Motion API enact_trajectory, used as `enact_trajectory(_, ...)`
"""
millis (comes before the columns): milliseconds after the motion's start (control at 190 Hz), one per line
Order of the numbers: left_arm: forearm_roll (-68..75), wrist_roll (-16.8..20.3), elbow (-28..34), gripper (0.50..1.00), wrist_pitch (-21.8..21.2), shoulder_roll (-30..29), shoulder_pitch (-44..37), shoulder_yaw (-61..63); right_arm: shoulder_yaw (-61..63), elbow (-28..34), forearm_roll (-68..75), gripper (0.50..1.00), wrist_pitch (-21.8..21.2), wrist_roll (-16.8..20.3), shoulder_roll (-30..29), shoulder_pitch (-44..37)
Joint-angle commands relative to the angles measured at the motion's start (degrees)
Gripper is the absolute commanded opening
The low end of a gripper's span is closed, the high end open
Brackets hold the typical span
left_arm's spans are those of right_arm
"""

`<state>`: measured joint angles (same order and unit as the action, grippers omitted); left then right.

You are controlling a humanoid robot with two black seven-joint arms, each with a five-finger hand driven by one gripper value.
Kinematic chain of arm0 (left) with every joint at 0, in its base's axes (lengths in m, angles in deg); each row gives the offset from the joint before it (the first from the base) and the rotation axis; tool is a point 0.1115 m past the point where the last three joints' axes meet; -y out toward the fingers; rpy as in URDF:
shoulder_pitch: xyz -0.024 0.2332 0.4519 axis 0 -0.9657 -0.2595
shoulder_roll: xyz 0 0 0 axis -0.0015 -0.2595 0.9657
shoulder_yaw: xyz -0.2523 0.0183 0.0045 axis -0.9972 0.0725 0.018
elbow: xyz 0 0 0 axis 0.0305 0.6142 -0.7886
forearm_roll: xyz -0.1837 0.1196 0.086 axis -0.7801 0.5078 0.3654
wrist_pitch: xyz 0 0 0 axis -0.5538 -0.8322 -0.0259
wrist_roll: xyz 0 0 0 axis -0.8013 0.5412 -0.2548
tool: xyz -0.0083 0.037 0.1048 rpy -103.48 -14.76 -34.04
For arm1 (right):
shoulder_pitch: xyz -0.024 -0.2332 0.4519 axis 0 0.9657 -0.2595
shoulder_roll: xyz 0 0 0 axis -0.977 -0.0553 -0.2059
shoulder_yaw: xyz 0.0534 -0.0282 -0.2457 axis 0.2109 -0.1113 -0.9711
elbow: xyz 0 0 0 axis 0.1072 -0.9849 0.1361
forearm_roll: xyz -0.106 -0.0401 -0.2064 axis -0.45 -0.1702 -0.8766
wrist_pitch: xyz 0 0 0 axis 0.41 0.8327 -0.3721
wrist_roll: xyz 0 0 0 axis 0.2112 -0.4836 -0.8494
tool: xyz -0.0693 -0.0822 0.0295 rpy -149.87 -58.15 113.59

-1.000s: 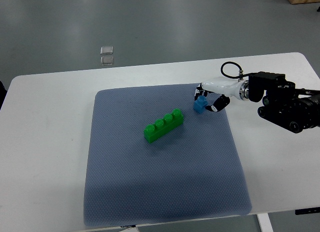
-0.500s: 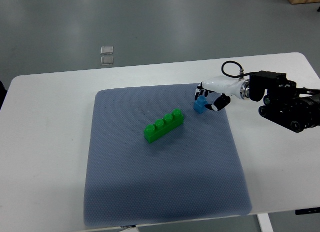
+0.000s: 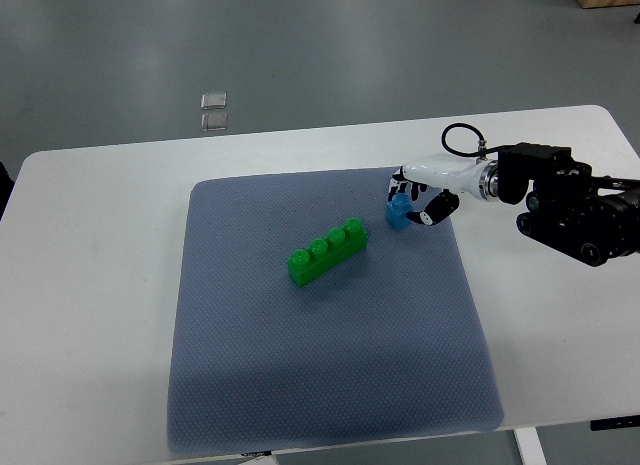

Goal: Stack blue block on green block with right hand
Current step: 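Close the right hand fingers around the small blue block, then lift the blue block and carry it over the green block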

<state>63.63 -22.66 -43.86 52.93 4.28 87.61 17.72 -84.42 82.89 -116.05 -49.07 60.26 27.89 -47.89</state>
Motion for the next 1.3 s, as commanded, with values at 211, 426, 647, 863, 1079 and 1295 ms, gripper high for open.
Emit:
enact_trajectory(211, 0.0, 0.0, 0.0, 1.0, 0.0, 0.0, 0.0, 0.0, -0.3, 0.1, 0.1, 0.515, 0.1, -0.2, 0.5, -0.4)
enact_trajectory(426, 0.0, 0.0, 0.0, 1.0, 0.0, 0.0, 0.0, 0.0, 0.8, 0.8, 1.1, 0.515, 0.2, -2.1, 1.2, -2.6)
enact_trajectory(647, 0.0, 0.0, -0.1, 1.0, 0.0, 0.0, 0.0, 0.0, 2.9, 7.2, 1.3, 0.515, 0.3, -4.1, 2.7, -3.4)
enact_trajectory(863, 0.0, 0.0, 0.0, 1.0, 0.0, 0.0, -0.1, -0.1, 3.2, 13.5, 1.0, 0.515, 0.3, -5.6, 2.5, -3.7)
enact_trajectory(1079, 0.0, 0.0, -0.1, 1.0, 0.0, 0.0, -0.1, -0.1, 2.9, 14.0, -0.3, 0.517, 0.2, -5.5, 2.3, -3.5)
enact_trajectory(1295, 0.0, 0.0, 0.0, 1.0, 0.0, 0.0, -0.1, 0.0, 2.7, 13.8, -2.0, 0.517, 0.3, -5.4, 2.0, -3.3)
